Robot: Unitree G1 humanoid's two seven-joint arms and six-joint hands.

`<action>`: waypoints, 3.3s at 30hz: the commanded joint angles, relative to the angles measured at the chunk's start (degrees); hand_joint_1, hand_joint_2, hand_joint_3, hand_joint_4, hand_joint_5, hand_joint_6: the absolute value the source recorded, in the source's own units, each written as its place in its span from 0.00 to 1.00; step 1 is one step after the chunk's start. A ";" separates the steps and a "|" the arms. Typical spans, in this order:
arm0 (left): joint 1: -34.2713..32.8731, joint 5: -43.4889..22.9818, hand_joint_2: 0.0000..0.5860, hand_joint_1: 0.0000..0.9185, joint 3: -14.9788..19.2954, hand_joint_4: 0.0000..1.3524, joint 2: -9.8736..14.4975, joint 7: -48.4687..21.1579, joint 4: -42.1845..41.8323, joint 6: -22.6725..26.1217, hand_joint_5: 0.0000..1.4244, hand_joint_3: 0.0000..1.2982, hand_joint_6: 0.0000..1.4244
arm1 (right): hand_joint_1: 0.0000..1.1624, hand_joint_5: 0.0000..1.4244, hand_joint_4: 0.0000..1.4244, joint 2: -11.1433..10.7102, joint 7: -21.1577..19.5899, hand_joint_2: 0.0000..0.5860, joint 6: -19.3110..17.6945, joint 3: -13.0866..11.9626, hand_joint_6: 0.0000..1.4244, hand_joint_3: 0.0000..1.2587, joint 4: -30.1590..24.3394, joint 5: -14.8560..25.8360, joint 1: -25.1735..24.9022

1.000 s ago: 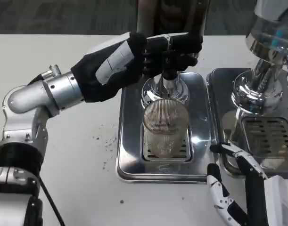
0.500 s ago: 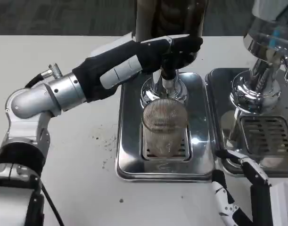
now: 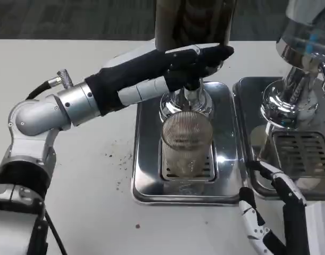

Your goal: Grasp the cup under the faucet to collect the drink, then remove the cup.

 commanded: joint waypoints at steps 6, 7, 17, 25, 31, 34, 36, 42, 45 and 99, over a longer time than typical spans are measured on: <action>2.39 4.81 0.06 0.00 -3.32 0.02 1.58 1.13 1.34 -2.57 0.03 0.10 0.00 | 0.32 0.18 0.18 -0.75 4.51 0.71 -0.09 -1.86 0.19 0.26 -0.69 4.35 -3.17; 2.40 4.99 0.06 0.00 -3.42 0.02 1.63 1.30 1.33 -2.99 0.03 0.10 0.00 | 0.32 0.18 0.18 -0.78 4.99 0.71 -0.10 -2.10 0.19 0.25 -0.70 4.80 -3.39; 2.38 6.34 0.07 0.00 -4.56 0.02 2.40 2.91 1.42 -5.46 0.01 0.10 0.00 | 0.30 0.15 0.13 -1.01 10.08 0.67 0.02 -3.31 0.17 0.18 -0.23 8.79 -5.91; 2.28 7.68 0.07 0.00 -5.50 0.01 2.80 4.17 1.67 -7.04 0.00 0.10 0.00 | 0.27 0.11 0.08 -1.74 15.51 0.60 -1.37 -4.26 0.15 0.10 2.02 14.52 -8.75; 2.04 8.36 0.07 0.00 -5.99 0.00 3.13 4.90 2.00 -7.62 0.00 0.09 0.00 | 0.30 0.09 0.05 -1.93 18.48 0.50 -2.92 -4.73 0.13 0.06 4.98 18.10 -10.74; 1.97 8.52 0.07 0.00 -6.31 0.00 3.30 5.24 2.10 -7.74 0.00 0.09 0.00 | 0.34 0.07 0.04 -2.01 20.02 0.42 -3.61 -4.90 0.12 0.04 6.25 19.49 -11.69; 1.95 8.62 0.07 0.00 -6.53 0.00 3.39 5.45 2.15 -7.85 0.00 0.09 0.00 | 0.36 0.05 0.02 -2.21 21.47 0.40 -3.70 -4.98 0.12 0.02 7.13 20.50 -12.42; 2.13 8.72 0.07 0.00 -6.97 0.00 3.52 5.90 2.13 -8.24 0.00 0.09 0.00 | 0.42 0.02 0.00 -2.62 25.16 0.36 -3.74 -5.26 0.09 0.00 9.22 22.15 -14.18; 2.22 8.70 0.07 0.00 -7.05 0.01 3.58 6.11 2.02 -8.50 0.00 0.09 0.00 | 0.44 0.01 0.00 -2.52 26.11 0.35 -3.93 -5.42 0.09 0.00 10.18 22.43 -15.08; 4.43 7.03 0.06 0.00 -6.62 0.02 5.46 5.97 -1.12 -9.44 0.00 0.10 0.00 | 0.47 0.01 0.00 1.10 32.71 0.38 -6.10 -6.93 0.09 0.00 26.13 28.84 -28.60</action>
